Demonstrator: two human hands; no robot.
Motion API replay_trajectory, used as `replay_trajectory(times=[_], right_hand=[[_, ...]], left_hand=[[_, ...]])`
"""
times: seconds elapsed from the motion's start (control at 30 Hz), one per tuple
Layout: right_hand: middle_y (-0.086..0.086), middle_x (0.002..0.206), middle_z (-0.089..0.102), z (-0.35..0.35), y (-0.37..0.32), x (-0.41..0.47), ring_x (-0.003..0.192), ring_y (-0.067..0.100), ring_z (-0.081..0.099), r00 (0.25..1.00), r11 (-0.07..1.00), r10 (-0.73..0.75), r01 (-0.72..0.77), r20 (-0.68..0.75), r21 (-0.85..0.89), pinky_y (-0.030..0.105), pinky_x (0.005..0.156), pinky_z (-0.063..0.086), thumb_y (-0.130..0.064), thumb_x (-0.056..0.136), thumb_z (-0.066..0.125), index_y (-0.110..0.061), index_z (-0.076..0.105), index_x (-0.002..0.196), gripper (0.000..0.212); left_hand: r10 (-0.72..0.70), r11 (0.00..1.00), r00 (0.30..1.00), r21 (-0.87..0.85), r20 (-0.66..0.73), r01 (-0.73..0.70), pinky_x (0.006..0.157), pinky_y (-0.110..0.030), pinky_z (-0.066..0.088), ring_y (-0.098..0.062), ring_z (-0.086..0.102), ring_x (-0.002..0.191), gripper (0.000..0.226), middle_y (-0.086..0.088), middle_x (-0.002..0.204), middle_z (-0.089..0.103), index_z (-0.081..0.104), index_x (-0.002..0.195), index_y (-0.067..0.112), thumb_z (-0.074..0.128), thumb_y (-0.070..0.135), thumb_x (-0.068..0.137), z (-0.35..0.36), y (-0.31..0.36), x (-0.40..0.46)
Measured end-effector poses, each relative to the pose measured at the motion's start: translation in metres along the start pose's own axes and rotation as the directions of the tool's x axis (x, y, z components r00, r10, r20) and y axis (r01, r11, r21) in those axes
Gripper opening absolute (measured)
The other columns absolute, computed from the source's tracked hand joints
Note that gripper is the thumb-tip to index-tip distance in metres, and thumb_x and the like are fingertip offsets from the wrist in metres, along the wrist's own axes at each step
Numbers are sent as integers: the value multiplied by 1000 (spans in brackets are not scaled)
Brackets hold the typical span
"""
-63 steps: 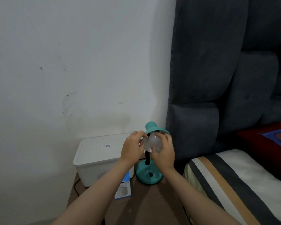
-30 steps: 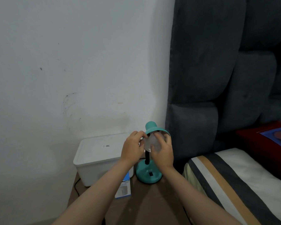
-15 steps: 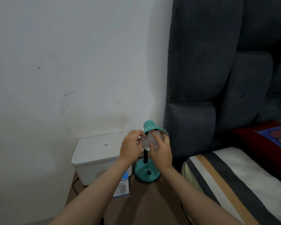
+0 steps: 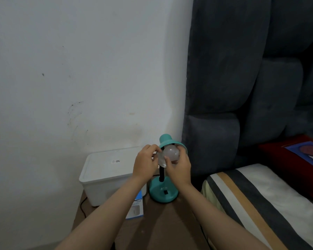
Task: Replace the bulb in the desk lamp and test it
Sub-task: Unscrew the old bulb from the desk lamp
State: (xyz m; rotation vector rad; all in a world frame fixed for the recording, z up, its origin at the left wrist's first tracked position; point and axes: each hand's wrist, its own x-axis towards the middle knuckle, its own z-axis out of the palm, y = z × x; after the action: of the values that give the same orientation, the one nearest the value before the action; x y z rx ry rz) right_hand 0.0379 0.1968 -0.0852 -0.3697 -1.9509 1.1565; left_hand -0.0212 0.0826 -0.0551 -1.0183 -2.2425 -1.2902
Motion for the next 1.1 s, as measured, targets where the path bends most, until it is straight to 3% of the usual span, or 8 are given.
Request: replay_trajectory(times=[0.17,0.3,0.4,0.5,0.63,0.77,0.87,1.1], right_hand=[[8,129,41,-11,4,3,112,24,52,983,958,-116,149,142,-244,33,84,51,-17,84,64,-23,44,131,53],[2,127,45,-10,4,-2,113,14,49,998,996,-51,54,41,-72,23,87,43,-29,77,73,-19,41,132,65],[4,127,52,-2,-2,-2,114,18,53,998,997,55,-53,-35,53,29,89,47,-36,79,71,-17,40,130,63],[6,124,52,-2,-5,1,110,21,55,998,997,-55,54,-15,-56,33,88,51,-25,82,67,-18,45,126,49],[6,132,43,-11,3,1,105,27,57,976,943,-183,209,118,-260,33,75,55,-14,80,66,-24,49,128,52],[5,130,44,-11,7,-2,112,19,52,989,980,-135,142,57,-137,23,84,47,-20,80,69,-22,44,133,58],[4,127,46,-6,3,-5,112,14,50,998,998,-55,56,10,-26,26,89,47,-30,81,70,-18,41,135,62],[8,132,45,-3,4,-1,112,25,54,979,956,-191,204,77,-213,32,82,53,-14,82,64,-26,46,131,54]], left_hand=[[13,1000,1000,12,10,-13,71,-40,55,-18,59,77,24,0,90,61,62,90,19,53,-2,81,0,-2,0],[17,1000,1000,14,10,-17,70,-41,55,-17,59,77,23,0,91,61,62,91,19,54,-1,82,1,-2,-1],[26,1000,1000,13,7,-26,70,-40,55,-17,59,78,22,0,92,61,62,92,17,54,-1,82,2,-1,0],[24,1000,1000,11,-5,-24,71,-40,55,-18,59,78,21,-1,91,61,63,92,15,54,-1,82,1,0,0],[29,999,1000,19,-3,-29,70,-40,55,-17,59,77,23,0,89,60,63,90,17,55,-2,81,0,-2,0],[23,1000,1000,11,-18,-23,71,-39,56,-16,59,78,22,0,90,61,63,90,17,55,-2,81,2,-2,0],[25,1000,999,5,-23,-25,70,-38,56,-15,59,77,21,1,90,61,63,90,17,56,-1,82,3,-3,0],[4,1000,1000,-4,-23,-4,73,-35,56,-15,60,78,24,4,89,59,64,89,18,54,-3,81,0,-4,0]])
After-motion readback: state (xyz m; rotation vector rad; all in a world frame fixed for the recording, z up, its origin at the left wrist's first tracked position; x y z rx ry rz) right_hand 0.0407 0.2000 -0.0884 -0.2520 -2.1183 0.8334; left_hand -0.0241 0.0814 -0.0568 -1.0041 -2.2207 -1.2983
